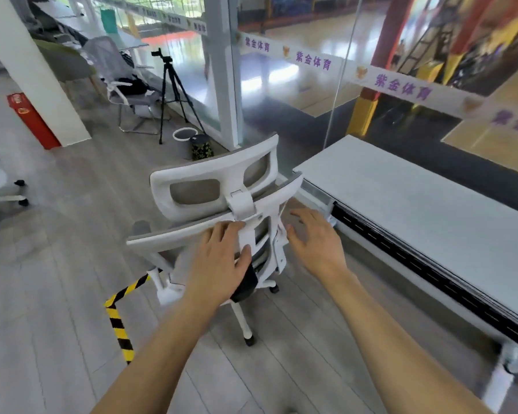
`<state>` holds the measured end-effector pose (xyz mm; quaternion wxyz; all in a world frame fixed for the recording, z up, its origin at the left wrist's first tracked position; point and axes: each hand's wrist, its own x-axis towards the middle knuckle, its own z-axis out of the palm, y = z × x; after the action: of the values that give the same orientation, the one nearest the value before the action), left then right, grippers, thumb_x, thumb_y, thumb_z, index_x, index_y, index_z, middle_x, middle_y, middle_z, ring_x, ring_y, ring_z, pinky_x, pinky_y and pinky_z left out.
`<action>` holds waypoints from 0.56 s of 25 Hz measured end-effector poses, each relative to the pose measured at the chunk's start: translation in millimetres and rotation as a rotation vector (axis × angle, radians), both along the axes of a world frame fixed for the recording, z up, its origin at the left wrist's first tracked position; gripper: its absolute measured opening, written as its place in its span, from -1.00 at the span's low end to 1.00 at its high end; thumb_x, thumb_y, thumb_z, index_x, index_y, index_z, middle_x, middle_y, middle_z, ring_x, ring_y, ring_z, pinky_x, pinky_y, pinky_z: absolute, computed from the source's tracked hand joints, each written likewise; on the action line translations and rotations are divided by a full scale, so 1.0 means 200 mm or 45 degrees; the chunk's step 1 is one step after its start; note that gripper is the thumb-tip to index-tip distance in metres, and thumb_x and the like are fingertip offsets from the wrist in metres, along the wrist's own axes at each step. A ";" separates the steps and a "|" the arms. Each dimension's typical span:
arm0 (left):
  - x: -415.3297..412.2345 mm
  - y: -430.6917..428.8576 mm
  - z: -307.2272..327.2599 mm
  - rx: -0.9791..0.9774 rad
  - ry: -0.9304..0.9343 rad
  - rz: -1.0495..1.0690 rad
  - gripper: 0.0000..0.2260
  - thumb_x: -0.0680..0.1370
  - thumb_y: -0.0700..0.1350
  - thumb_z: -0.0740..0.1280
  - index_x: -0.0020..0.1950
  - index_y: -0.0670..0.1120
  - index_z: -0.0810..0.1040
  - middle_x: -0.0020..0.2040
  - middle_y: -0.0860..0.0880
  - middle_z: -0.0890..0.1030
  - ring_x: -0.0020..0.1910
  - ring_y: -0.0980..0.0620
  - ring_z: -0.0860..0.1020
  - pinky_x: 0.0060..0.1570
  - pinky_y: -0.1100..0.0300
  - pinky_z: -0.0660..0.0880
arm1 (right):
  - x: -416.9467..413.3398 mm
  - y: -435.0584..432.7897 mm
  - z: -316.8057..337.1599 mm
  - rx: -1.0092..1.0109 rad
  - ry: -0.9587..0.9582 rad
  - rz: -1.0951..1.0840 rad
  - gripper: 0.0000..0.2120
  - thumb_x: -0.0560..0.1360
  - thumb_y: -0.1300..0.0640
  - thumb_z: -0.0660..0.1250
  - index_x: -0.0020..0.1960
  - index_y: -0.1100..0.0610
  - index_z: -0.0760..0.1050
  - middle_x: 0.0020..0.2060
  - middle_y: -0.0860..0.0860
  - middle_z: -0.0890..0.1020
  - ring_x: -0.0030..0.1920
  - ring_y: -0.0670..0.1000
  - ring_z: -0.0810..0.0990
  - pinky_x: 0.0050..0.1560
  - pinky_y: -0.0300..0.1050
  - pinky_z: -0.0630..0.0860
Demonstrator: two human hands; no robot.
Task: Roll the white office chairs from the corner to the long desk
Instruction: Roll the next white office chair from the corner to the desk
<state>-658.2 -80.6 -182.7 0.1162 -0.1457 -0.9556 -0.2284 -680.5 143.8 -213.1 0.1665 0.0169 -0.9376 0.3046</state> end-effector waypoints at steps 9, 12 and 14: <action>0.29 0.28 0.01 0.030 -0.130 -0.823 -0.76 0.60 -0.05 0.27 0.25 -0.03 0.52 0.22 0.01 0.50 0.19 -0.08 0.41 0.19 0.04 0.39 | 0.91 0.02 0.04 0.219 -0.148 -0.580 -0.55 0.59 -0.01 0.30 0.46 0.00 0.40 0.37 0.00 0.48 0.29 0.10 0.50 0.27 0.01 0.39; 0.54 0.53 0.02 -0.021 -0.084 -1.061 -0.74 0.59 -0.03 0.28 0.26 -0.01 0.53 0.20 0.02 0.51 0.19 -0.10 0.42 0.17 0.03 0.37 | 1.30 0.12 0.07 0.295 -0.194 -0.772 -0.48 0.58 -0.03 0.25 0.52 -0.02 0.30 0.46 0.01 0.38 0.42 0.11 0.39 0.47 0.07 0.25; 0.74 0.70 0.04 -0.034 -0.046 -1.196 -0.73 0.58 0.00 0.28 0.27 0.02 0.51 0.22 0.04 0.49 0.21 -0.09 0.42 0.18 -0.01 0.38 | 1.58 0.19 0.10 0.271 -0.167 -0.917 -0.48 0.57 -0.03 0.25 0.51 -0.02 0.30 0.45 -0.01 0.40 0.42 0.08 0.38 0.49 0.08 0.25</action>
<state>-510.0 59.3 -174.0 -0.0185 -0.5600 -0.7908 -0.2464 -365.0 182.0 -193.4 0.1998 -0.3160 -0.9186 0.1280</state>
